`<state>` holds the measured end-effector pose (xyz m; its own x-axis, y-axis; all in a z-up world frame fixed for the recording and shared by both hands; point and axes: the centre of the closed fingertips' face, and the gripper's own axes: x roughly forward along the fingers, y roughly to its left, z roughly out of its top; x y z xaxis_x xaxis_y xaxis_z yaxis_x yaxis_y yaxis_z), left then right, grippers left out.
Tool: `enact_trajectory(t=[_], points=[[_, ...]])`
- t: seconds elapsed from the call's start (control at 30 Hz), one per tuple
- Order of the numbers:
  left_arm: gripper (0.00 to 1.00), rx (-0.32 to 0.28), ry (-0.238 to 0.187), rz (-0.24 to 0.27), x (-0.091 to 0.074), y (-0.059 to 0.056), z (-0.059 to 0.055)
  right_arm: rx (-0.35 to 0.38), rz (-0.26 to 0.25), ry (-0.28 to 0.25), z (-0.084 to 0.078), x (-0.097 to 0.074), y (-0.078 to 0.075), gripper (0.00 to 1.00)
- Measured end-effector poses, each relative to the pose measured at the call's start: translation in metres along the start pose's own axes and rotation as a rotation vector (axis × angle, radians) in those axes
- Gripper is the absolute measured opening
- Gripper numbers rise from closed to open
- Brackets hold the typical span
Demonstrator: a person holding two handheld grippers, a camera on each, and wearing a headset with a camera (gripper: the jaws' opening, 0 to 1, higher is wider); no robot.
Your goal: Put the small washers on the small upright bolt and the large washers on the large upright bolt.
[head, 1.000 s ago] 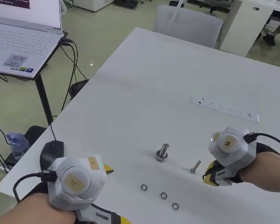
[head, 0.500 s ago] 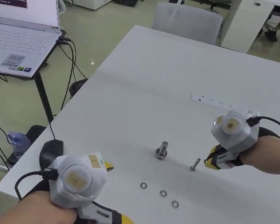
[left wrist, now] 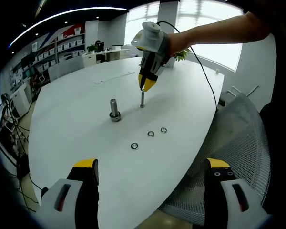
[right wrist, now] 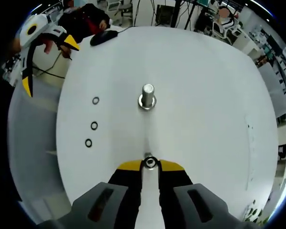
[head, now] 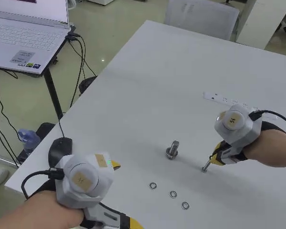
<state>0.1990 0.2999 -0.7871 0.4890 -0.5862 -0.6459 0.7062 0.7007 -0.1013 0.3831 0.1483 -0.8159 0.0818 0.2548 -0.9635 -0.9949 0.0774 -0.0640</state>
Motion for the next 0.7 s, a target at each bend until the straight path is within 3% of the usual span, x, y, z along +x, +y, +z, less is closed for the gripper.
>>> enact_trajectory(t=[0.7], points=[[0.89, -0.003, 0.023, 0.0, -0.002, -0.003, -0.009, -0.011, 0.018, 0.02, -0.003, 0.018, 0.011, 0.13]])
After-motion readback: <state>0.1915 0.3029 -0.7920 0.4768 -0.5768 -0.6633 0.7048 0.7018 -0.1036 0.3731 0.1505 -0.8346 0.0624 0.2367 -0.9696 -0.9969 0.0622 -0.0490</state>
